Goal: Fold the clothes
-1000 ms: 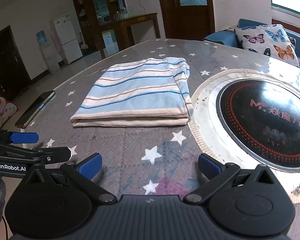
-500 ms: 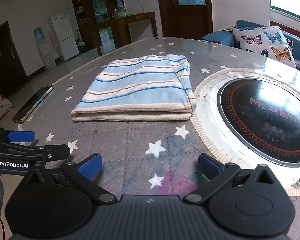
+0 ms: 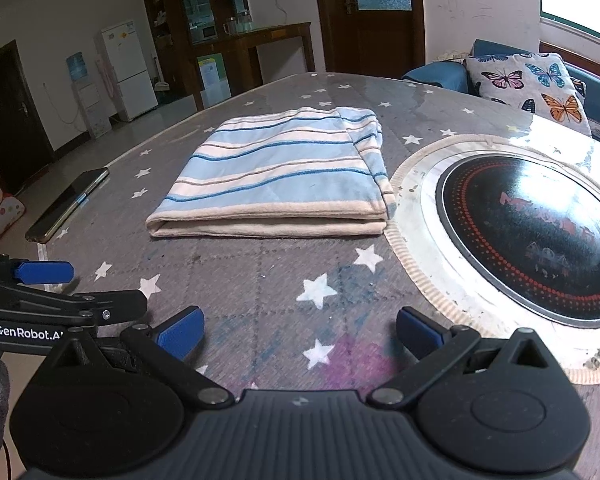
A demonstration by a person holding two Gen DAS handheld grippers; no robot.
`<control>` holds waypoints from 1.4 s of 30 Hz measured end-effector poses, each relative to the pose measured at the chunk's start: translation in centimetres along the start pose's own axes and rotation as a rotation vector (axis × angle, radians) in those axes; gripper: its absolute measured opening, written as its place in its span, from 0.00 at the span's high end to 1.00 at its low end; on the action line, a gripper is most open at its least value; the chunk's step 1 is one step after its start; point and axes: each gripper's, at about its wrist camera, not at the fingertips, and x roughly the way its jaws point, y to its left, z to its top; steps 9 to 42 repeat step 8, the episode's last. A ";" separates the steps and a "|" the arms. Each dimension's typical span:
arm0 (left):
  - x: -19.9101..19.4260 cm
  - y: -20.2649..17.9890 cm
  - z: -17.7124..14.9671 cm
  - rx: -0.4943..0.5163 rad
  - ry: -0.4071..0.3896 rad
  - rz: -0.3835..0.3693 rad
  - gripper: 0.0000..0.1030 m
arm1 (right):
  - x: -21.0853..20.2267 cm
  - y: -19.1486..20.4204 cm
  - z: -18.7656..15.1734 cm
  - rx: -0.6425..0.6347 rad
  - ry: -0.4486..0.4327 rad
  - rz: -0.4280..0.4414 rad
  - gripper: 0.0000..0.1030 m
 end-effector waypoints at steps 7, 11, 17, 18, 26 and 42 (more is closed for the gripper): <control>-0.1 -0.1 -0.1 -0.001 -0.003 0.005 0.00 | -0.2 0.5 -0.3 -0.001 0.002 0.003 0.00; -0.2 -0.1 -0.1 -0.001 -0.002 0.006 0.00 | -0.2 0.5 -0.3 -0.002 0.002 0.003 0.00; -0.2 -0.1 -0.1 -0.001 -0.002 0.006 0.00 | -0.2 0.5 -0.3 -0.002 0.002 0.003 0.00; -0.2 -0.1 -0.1 -0.001 -0.002 0.006 0.00 | -0.2 0.5 -0.3 -0.002 0.002 0.003 0.00; -0.2 -0.1 -0.1 -0.001 -0.002 0.006 0.00 | -0.2 0.5 -0.3 -0.002 0.002 0.003 0.00; -0.2 -0.1 -0.1 -0.001 -0.002 0.006 0.00 | -0.2 0.5 -0.3 -0.002 0.002 0.003 0.00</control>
